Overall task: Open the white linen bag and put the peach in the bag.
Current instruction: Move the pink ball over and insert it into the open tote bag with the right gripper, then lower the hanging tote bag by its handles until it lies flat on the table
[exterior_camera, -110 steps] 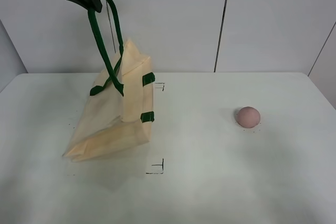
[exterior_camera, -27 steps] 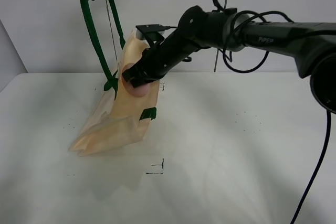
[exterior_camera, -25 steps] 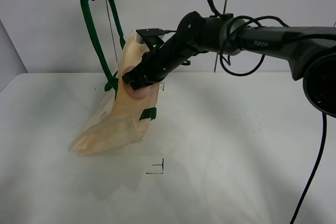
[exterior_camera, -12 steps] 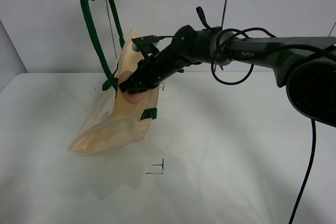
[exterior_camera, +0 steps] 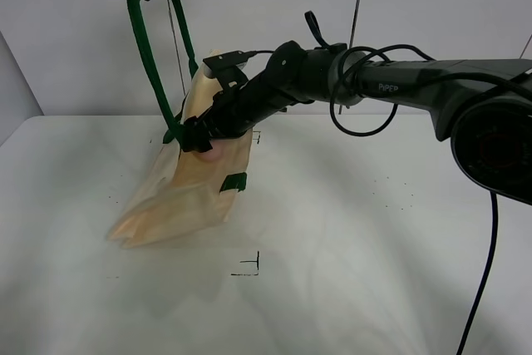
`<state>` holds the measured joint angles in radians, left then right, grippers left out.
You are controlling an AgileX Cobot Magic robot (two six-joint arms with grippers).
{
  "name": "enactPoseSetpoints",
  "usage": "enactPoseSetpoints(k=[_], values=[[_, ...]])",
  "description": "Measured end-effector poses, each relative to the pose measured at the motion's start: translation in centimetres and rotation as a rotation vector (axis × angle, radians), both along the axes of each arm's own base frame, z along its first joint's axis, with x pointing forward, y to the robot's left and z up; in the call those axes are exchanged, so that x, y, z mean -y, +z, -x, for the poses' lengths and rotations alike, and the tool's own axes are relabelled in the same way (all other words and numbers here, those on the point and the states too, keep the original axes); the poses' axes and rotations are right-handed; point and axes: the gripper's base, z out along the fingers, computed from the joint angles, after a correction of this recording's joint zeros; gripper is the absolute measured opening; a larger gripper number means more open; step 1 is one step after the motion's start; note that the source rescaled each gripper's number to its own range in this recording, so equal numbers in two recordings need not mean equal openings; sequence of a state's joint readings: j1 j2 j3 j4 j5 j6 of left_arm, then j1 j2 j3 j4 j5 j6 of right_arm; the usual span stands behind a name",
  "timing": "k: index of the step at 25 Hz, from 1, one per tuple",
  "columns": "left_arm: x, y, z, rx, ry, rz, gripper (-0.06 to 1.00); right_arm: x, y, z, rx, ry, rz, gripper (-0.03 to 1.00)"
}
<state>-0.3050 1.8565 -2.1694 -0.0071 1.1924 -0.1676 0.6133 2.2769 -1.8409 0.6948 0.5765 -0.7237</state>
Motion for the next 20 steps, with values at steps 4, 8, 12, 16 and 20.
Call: enactPoseSetpoints(k=[4, 8, 12, 16, 20], values=[[0.0, 0.0, 0.0, 0.0, 0.0, 0.0, 0.0, 0.3, -0.2, 0.4, -0.092, -0.012, 0.02, 0.99], [0.0, 0.0, 0.0, 0.0, 0.0, 0.0, 0.0, 2.4, 0.2, 1.1, -0.248, -0.044, 0.144, 1.0], [0.0, 0.0, 0.0, 0.0, 0.0, 0.0, 0.0, 5.2, 1.6, 0.5, -0.339, -0.16, 0.321, 1.0], [0.0, 0.0, 0.0, 0.0, 0.0, 0.0, 0.0, 7.3, 3.3, -0.8, -0.319, -0.286, 0.404, 1.0], [0.0, 0.0, 0.0, 0.0, 0.0, 0.0, 0.0, 10.1, 3.5, -2.2, -0.335, -0.365, 0.434, 1.0]])
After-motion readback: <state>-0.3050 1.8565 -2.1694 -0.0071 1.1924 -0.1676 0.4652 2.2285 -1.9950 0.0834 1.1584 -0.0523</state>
